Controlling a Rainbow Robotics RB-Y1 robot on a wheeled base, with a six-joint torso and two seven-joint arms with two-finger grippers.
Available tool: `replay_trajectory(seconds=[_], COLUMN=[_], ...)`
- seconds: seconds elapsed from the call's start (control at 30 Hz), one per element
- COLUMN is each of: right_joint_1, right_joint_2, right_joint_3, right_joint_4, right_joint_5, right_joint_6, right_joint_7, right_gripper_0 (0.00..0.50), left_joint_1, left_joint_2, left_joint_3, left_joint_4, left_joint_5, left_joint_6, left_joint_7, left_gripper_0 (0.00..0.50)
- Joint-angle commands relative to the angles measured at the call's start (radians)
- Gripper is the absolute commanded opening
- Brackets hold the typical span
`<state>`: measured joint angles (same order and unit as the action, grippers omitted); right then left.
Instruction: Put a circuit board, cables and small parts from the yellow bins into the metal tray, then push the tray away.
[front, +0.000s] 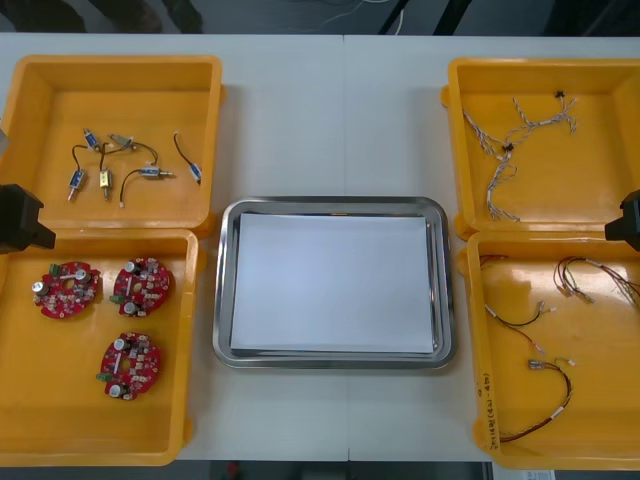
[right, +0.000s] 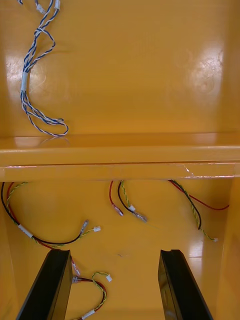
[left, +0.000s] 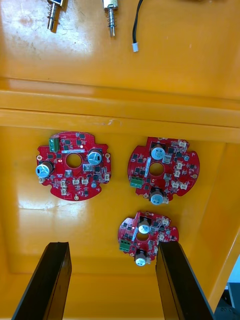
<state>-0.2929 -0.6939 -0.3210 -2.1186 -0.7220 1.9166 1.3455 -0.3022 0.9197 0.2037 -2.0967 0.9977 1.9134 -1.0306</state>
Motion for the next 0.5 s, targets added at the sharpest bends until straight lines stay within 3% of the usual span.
replay_trajectory(seconds=[0.03, 0.5], right_joint_1=[0.012, 0.012], right_joint_2=[-0.035, -0.035], right_joint_3=[-0.027, -0.027], right_joint_4=[-0.006, -0.006], right_joint_5=[-0.004, -0.004], right_joint_6=[0.003, 0.003], right_joint_7=[0.018, 0.018], right_gripper_0=[0.500, 0.500], left_joint_1=[0.014, 0.014], left_joint_2=[0.048, 0.048], left_joint_3=[0.029, 0.029], left_joint_4=[-0.025, -0.025], left_joint_5=[-0.008, -0.008], left_joint_6=[0.006, 0.006], left_joint_7=[-0.069, -0.069], left_gripper_0=[0.500, 0.500])
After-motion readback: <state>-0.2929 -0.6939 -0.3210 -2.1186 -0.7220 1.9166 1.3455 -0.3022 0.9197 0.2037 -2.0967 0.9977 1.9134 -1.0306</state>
